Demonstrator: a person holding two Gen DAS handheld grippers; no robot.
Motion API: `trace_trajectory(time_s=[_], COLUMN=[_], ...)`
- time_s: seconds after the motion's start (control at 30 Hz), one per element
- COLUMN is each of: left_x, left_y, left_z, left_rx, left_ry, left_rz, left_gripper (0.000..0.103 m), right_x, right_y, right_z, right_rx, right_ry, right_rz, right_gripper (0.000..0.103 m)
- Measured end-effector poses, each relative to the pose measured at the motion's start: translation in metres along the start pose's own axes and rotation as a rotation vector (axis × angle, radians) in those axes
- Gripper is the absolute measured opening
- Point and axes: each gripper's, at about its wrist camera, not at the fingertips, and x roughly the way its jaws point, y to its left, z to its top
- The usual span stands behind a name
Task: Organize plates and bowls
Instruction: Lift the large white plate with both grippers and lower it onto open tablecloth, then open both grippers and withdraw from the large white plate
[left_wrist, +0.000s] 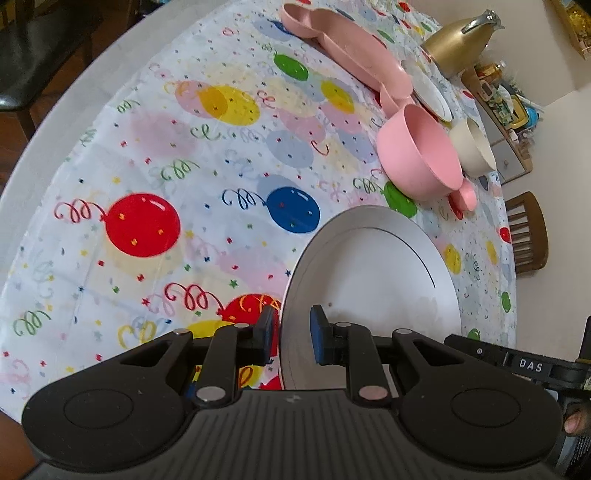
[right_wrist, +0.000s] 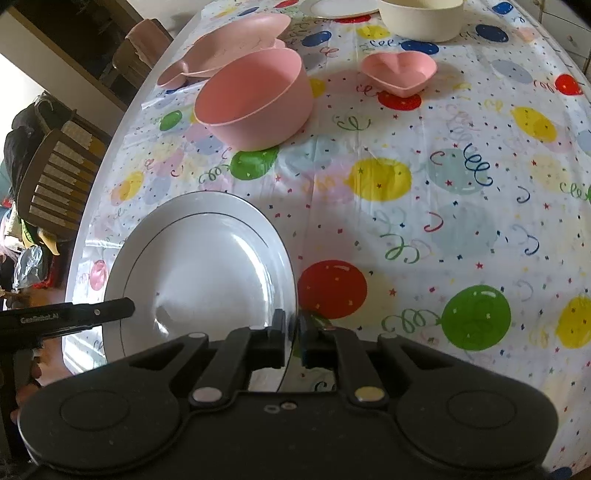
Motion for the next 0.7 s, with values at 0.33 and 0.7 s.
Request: trace_trajectory(time_s=[0.33,0.7], left_x=[-0.027,-0.067], left_y=[-0.010,-0.042], left_z=[0.004,0.008], left_rx=[0.064,0.198], left_ry=[-0.078,-0.245], left_rz=[-0.015,-0.002], left_gripper=[0.021,0.061], right_x=[-0.016,-0.058], right_y=[0.007,0.016], right_z=[-0.007,-0.007], right_rx=[-0.009,-0.011], right_ry=[-0.047,-0.171], right_rz=[-0.008,-0.001], right_gripper=[0.020,0.039])
